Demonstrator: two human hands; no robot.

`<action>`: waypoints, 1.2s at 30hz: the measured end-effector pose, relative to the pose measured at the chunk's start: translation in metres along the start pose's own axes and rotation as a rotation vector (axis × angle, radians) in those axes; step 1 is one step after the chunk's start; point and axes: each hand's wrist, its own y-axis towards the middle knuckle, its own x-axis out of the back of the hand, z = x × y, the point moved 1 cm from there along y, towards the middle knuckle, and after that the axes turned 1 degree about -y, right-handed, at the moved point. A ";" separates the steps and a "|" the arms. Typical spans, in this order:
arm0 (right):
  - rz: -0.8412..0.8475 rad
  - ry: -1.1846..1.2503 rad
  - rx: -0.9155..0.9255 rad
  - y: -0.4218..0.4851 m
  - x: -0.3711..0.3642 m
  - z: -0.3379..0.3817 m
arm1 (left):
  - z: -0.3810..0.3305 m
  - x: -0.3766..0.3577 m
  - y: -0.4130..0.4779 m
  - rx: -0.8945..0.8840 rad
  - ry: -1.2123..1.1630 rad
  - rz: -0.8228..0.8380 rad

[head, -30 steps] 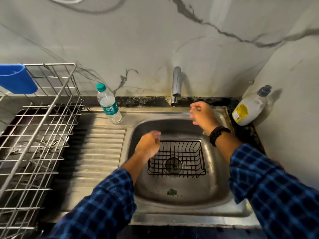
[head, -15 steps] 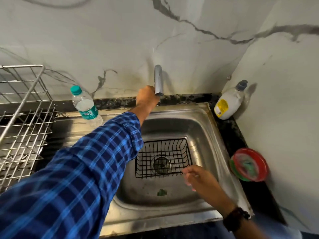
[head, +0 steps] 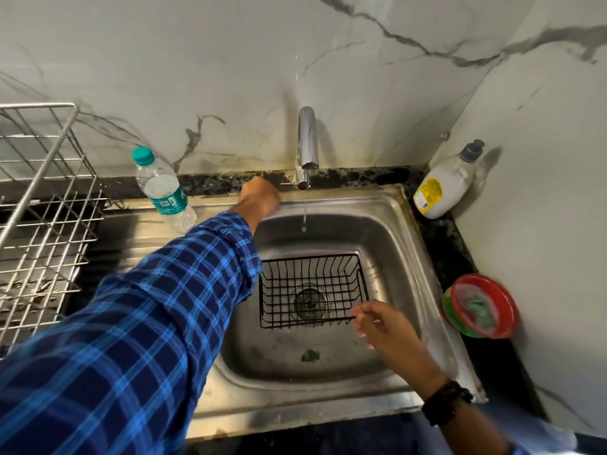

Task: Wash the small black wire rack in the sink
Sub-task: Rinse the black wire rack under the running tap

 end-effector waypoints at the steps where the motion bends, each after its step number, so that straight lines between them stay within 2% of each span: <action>1: -0.003 -0.006 0.001 0.000 0.000 0.000 | 0.006 -0.003 -0.004 0.003 -0.017 0.012; 4: -0.008 -0.015 -0.003 0.001 0.003 -0.002 | 0.006 -0.007 -0.023 -0.119 -0.063 -0.108; 6: -0.023 0.001 -0.017 0.002 0.005 -0.006 | 0.002 -0.013 -0.030 -0.280 -0.026 -0.168; 9: -0.034 -0.005 -0.017 -0.002 0.011 -0.009 | -0.007 -0.023 -0.036 -0.457 0.244 -0.074; 13: -0.092 0.019 -0.034 -0.002 0.021 -0.014 | -0.020 -0.020 -0.039 -0.430 0.420 0.014; 16: -0.117 0.046 -0.052 -0.001 0.025 -0.017 | -0.019 -0.020 -0.045 -0.399 0.266 0.151; 18: -0.125 0.047 -0.058 -0.001 0.027 -0.018 | -0.008 -0.025 -0.056 -0.399 0.090 0.115; 20: -0.119 0.036 -0.061 -0.001 0.026 -0.018 | 0.021 -0.042 -0.074 -0.307 -0.061 -0.041; 22: -0.112 0.037 -0.064 -0.002 0.026 -0.018 | 0.057 -0.068 -0.093 -0.131 -0.163 -0.136; 25: -0.115 0.047 -0.071 0.000 0.027 -0.017 | 0.096 -0.100 -0.124 0.249 -0.161 -0.114; 27: -0.113 0.064 -0.073 0.001 0.027 -0.017 | 0.107 -0.112 -0.140 0.473 -0.214 -0.012; 30: -0.121 0.067 -0.062 0.003 0.026 -0.014 | 0.122 -0.131 -0.143 0.529 -0.381 0.079; 33: -0.123 0.036 -0.051 0.003 0.026 -0.014 | 0.129 -0.140 -0.133 0.542 -0.551 0.006; 36: -0.125 0.016 -0.063 0.003 0.029 -0.016 | 0.127 -0.137 -0.117 0.476 -0.597 -0.022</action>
